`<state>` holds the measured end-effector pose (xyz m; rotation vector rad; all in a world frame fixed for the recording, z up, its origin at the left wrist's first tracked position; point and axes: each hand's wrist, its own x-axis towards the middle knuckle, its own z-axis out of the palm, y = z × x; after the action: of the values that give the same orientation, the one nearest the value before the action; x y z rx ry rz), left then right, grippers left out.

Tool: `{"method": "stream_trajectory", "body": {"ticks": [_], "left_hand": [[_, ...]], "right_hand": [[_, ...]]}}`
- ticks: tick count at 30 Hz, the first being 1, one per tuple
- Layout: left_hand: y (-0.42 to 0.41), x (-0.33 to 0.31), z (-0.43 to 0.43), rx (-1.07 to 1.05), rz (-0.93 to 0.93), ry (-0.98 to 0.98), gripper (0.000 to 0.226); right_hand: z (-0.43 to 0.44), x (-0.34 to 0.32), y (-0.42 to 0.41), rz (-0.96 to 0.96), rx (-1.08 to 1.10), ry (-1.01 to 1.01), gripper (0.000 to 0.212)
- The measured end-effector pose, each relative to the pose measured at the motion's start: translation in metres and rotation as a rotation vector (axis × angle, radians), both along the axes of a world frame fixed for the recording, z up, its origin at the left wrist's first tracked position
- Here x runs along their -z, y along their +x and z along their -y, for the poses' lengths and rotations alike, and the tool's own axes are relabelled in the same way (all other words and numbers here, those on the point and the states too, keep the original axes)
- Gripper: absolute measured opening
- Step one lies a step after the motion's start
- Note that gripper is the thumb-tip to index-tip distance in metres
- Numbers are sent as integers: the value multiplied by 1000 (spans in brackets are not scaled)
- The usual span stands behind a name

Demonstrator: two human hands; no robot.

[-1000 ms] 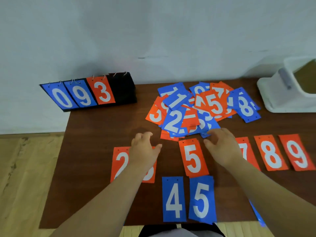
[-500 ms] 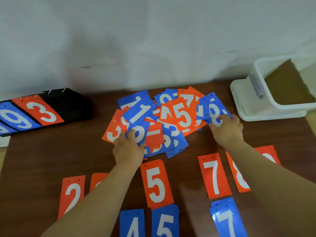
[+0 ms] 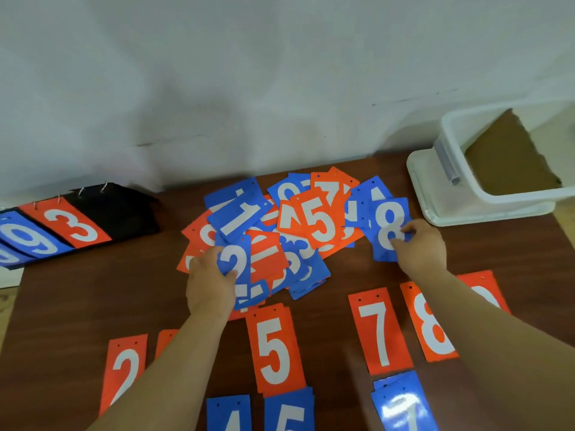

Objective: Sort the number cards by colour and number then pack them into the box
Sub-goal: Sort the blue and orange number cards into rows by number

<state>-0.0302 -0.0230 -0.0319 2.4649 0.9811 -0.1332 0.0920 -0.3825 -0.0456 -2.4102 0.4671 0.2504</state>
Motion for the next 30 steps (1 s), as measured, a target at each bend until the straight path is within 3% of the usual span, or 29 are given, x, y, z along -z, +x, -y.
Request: {"method": "stream_trajectory", "body": {"ticks": [11,15,19,23,27,30], "left_hand": [[-29,-29,-16,-186,56,-164,48],[-41,-44,-24,-307,168,-250,39],[-60,-69,-33,-304,270,-314,33],[-88,-98,-36,-218,252,-372,24],[-122,-138,-43,-260,290,-531,28],[-158,-160,-42,-123,333,-559,23]], "right_hand": [[-17,-50,-37,295,113,151,10],[-44,-67,-53,284,68,309,9],[-85,-86,-71,164,-142,431,13],[-126,-122,-89,-116,-448,582,12],[-168,-165,-107,-293,-916,414,19],[-206,-193,-134,-374,-1194,303,23]]}}
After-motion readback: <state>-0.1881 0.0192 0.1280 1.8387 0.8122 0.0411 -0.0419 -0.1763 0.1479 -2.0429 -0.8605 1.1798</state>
